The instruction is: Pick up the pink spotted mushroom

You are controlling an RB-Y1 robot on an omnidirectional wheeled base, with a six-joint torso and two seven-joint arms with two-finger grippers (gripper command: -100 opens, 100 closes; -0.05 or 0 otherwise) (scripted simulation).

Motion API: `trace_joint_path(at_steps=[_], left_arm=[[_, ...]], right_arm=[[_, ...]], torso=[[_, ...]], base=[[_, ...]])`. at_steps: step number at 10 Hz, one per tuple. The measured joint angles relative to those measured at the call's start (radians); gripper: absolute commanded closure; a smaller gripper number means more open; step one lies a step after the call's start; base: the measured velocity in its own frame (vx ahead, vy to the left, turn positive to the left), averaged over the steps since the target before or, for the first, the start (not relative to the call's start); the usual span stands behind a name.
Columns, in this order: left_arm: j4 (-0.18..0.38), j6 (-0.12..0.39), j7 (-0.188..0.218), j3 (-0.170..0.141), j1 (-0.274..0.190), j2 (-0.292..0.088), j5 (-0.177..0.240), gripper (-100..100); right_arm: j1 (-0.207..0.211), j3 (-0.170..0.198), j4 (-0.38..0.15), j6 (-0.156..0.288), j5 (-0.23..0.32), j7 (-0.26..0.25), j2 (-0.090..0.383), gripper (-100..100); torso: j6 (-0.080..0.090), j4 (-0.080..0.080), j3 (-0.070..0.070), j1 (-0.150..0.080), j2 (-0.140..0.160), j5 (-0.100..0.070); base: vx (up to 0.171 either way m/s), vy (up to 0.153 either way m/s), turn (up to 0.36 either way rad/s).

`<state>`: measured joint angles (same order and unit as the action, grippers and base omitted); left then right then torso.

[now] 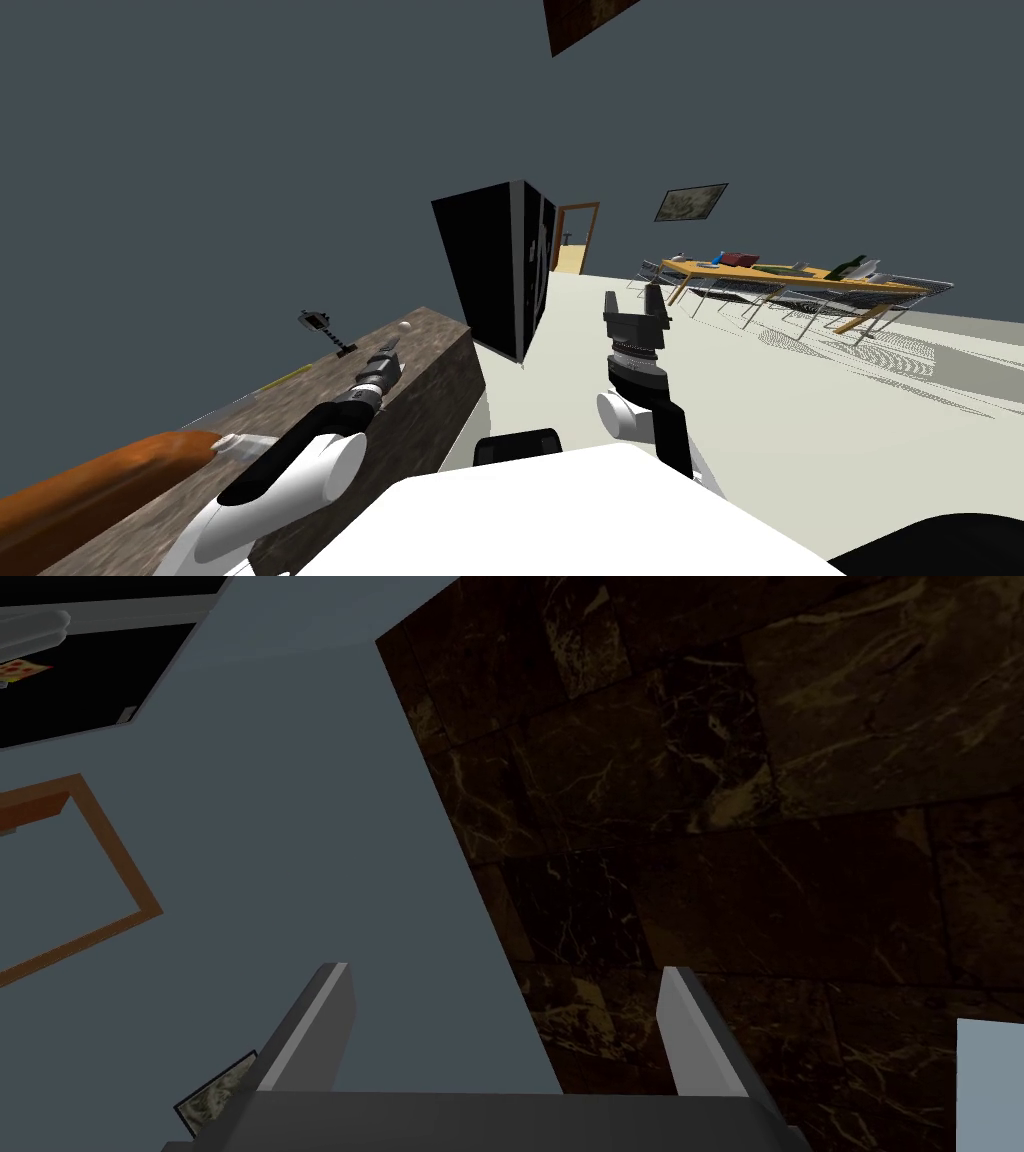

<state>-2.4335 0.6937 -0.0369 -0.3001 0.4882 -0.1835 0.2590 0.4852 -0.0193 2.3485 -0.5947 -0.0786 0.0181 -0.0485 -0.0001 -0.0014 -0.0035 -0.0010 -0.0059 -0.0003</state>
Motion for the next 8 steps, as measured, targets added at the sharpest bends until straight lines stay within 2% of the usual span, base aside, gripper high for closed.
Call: trace_joint_path(at_steps=[2,8], left_arm=[[-0.006,0.058,-0.008,-0.014,0.011,0.009,0.006,-100],[0.003,0.21,-0.023,-0.077,0.039,-0.002,0.058,-100]], right_arm=[[0.0,0.0,0.0,0.0,0.0,0.0,0.0,0],[0.0,0.0,0.0,0.0,0.0,0.0,0.0,0]], torso=[[0.0,0.0,0.0,0.0,0.0,0.0],[0.0,0.0,0.0,0.0,0.001,0.0]], base=[[0.086,-0.024,0.009],[0.065,-0.016,0.008]])
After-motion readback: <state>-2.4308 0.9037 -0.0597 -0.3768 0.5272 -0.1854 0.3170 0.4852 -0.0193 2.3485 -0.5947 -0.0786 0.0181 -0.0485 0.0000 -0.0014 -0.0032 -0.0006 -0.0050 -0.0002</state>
